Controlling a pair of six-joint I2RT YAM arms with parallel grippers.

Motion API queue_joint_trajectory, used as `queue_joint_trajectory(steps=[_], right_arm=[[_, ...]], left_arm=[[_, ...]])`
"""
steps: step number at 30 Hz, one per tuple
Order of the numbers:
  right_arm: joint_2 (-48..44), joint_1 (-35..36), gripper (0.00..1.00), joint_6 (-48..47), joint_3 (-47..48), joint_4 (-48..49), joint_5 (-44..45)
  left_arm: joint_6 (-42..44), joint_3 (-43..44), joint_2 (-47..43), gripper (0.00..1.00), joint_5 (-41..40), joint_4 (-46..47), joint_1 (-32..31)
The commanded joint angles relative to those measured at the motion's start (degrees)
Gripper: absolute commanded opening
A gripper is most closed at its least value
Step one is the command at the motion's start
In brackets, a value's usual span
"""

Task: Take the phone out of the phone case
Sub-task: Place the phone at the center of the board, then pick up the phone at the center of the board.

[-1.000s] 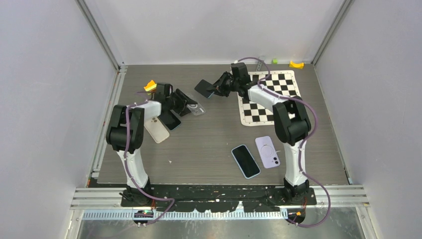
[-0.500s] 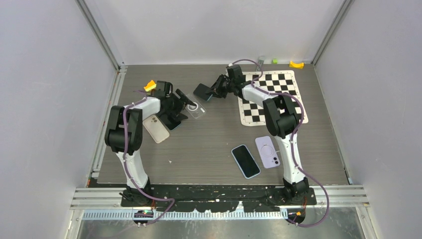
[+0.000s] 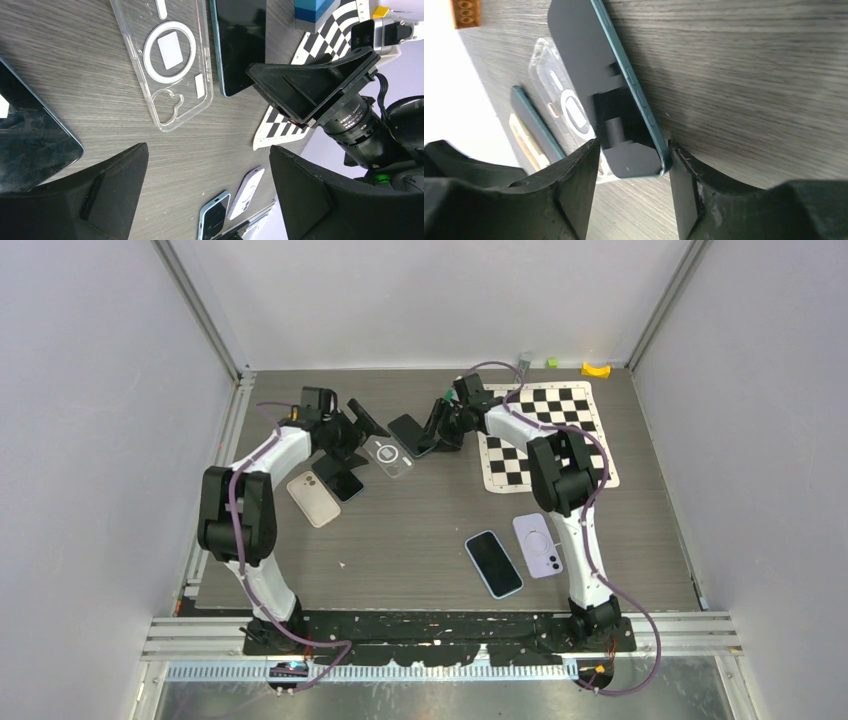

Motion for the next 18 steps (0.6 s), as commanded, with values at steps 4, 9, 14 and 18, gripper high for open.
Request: queue_joint_trajectory(steps=[4, 9, 14, 18], right_arm=[[-9.9, 0.0, 0.75, -14.3, 0.1, -11.7, 11.2], [-20.4, 0.3, 0.92, -18.5, -8.9, -13.4, 17.1], [-30.4, 3.1, 0.94, -19.9, -20.3, -17.1, 25.4], [-38.1, 6.2, 0.93, -17.9, -31.8, -20.2, 34.4]], left_arm=[[4.4, -0.1, -6.6, 0.97, -1.9, -2.0, 0.3], [7.6, -2.3, -11.9, 1.0, -3.2, -2.9, 0.3], [10.2, -3.7, -14.6, 1.0, -0.3, -3.2, 0.3], [14.1, -4.2, -17.0, 1.0, -0.7, -4.5, 0.3]])
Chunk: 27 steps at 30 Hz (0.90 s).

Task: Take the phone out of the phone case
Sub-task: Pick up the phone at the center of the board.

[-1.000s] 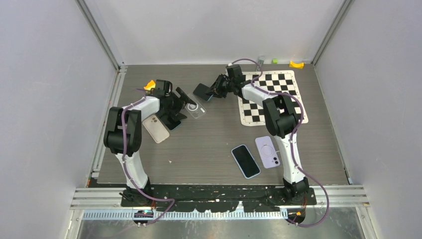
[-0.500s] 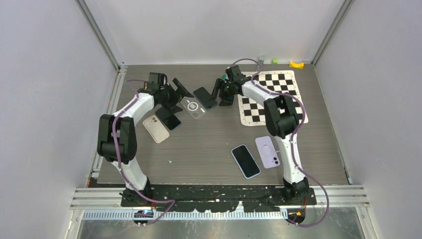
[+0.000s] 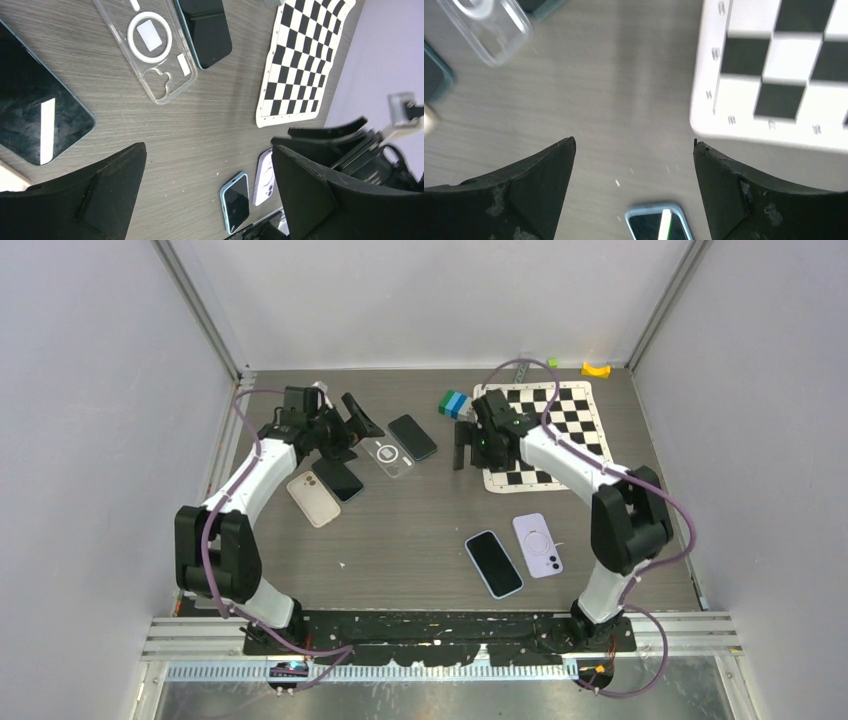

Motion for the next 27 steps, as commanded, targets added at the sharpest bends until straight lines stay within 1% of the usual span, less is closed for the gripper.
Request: queue_joint_trajectory(steps=[1, 4, 7, 9, 13, 15, 19, 24, 27], right_arm=[[-8.6, 3.8, 0.93, 0.5, -11.8, -5.7, 10.8], [-13.6, 4.2, 0.99, 3.1, -18.3, -7.5, 10.7], [-18.1, 4.1, 1.0, 6.1, -25.4, -7.2, 8.5], [-19.8, 4.0, 1.0, 9.4, -28.5, -6.4, 6.1], [-22.9, 3.8, 1.0, 12.6, -32.6, -4.3, 2.4], [-24.4, 3.2, 1.0, 13.6, -34.4, -3.0, -1.4], [-26.4, 2.6, 1.0, 14.4, -37.6, -2.0, -4.7], [-28.2, 2.6, 1.0, 15.3, -40.8, -2.4, -5.9], [-28.5, 2.8, 1.0, 14.4, -41.9, -2.6, -10.7]], left_arm=[[6.3, -0.9, -3.9, 1.0, 0.6, -2.0, 0.2], [8.1, -0.9, -4.9, 1.0, 0.5, -3.2, 0.2], [8.8, -1.7, -5.2, 1.0, -0.6, -3.3, 0.2], [8.1, -1.8, -4.6, 1.0, -0.7, -3.7, 0.4], [7.2, -2.3, -3.8, 1.0, 1.0, -2.4, 0.5], [7.0, -2.4, -3.6, 1.0, 1.1, -2.1, 0.5], [7.0, -2.2, -3.3, 1.0, 1.4, -2.1, 0.5], [6.6, -2.6, -3.0, 1.0, 1.9, -2.1, 0.5], [6.4, -2.9, -2.9, 1.0, 2.3, -2.1, 0.5]])
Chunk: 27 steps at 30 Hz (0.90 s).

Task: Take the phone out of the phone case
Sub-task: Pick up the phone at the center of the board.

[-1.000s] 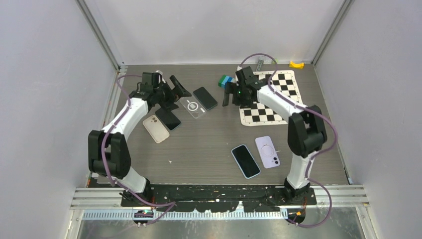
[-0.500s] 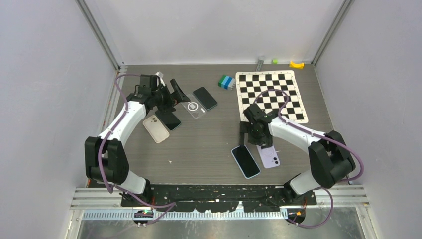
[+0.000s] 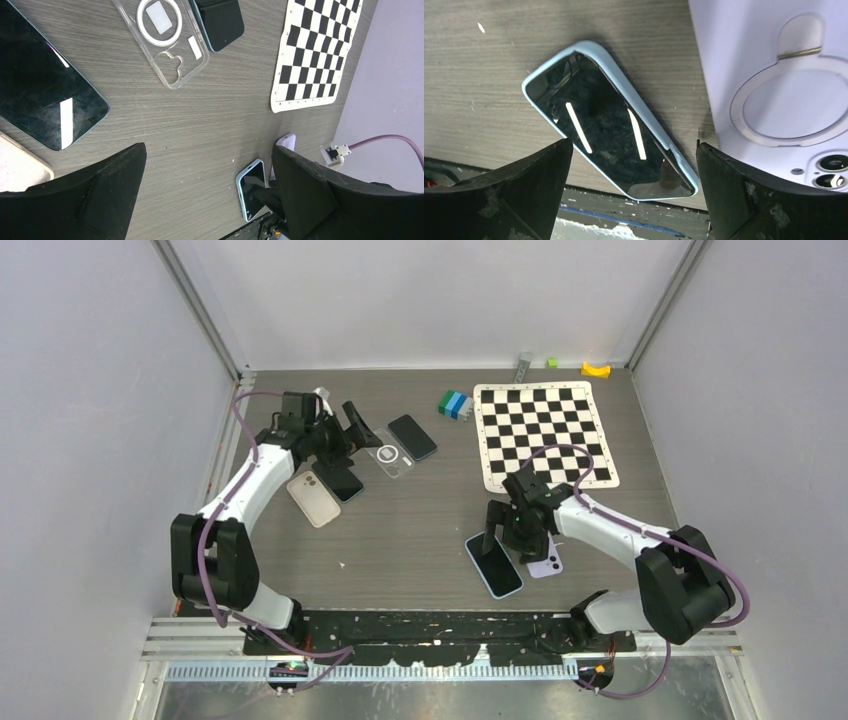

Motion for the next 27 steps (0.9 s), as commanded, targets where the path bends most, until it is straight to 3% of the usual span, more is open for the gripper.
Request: queue_joint_trajectory(steps=[1, 8, 18, 27], right_arm=[[-2.2, 0.1, 1.0, 0.2, -1.4, 0.6, -6.8], [-1.6, 7.8, 1.0, 0.7, -1.2, 0.6, -6.2], [6.3, 16.9, 1.0, 3.1, 4.6, -3.8, 13.1], [10.8, 19.3, 0.98, 4.0, 5.6, -3.1, 16.9]], left_arm=[[0.3, -0.5, 0.3, 1.0, 1.6, 0.7, 0.4], [1.0, 0.1, 0.4, 1.0, 1.2, 0.0, 0.4], [3.0, 1.0, -0.3, 1.0, -1.2, -2.4, 0.4], [5.3, -1.0, -3.6, 1.0, -4.7, -2.2, 0.4]])
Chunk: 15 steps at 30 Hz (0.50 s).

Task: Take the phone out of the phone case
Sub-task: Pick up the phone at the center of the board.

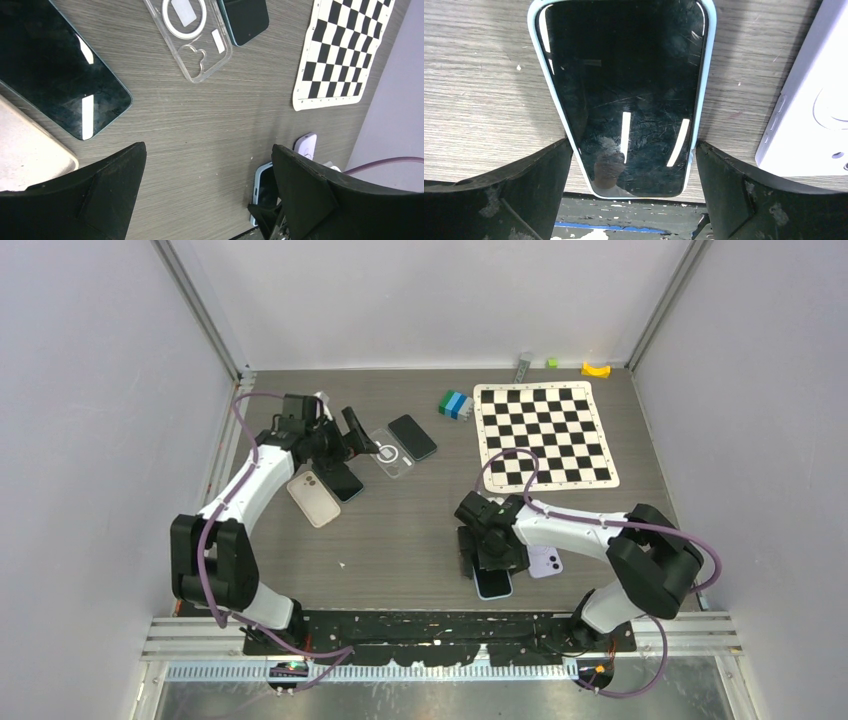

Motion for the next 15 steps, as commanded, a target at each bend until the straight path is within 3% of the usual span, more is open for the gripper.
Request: queue_joint_trajectory(steps=[1, 5, 9, 15], right_arm=[[2.5, 0.2, 0.92, 1.2, 0.6, 1.5, 6.5], [2.4, 0.2, 0.69, 1.8, 0.4, 1.6, 8.4], [-1.9, 0.2, 0.51, 0.7, 0.3, 5.0, 9.5], [-5.8, -0.4, 0.47, -4.7, 2.2, 11.6, 6.7]], left_arm=[[3.1, -0.4, -3.9, 1.0, -2.8, 0.0, 0.4], [4.1, -0.3, -4.2, 1.0, -3.0, -1.1, 0.3], [5.6, -1.3, -4.3, 0.88, 2.7, 1.8, -2.4], [1.9, -6.8, -2.9, 0.87, 8.6, 8.9, -9.4]])
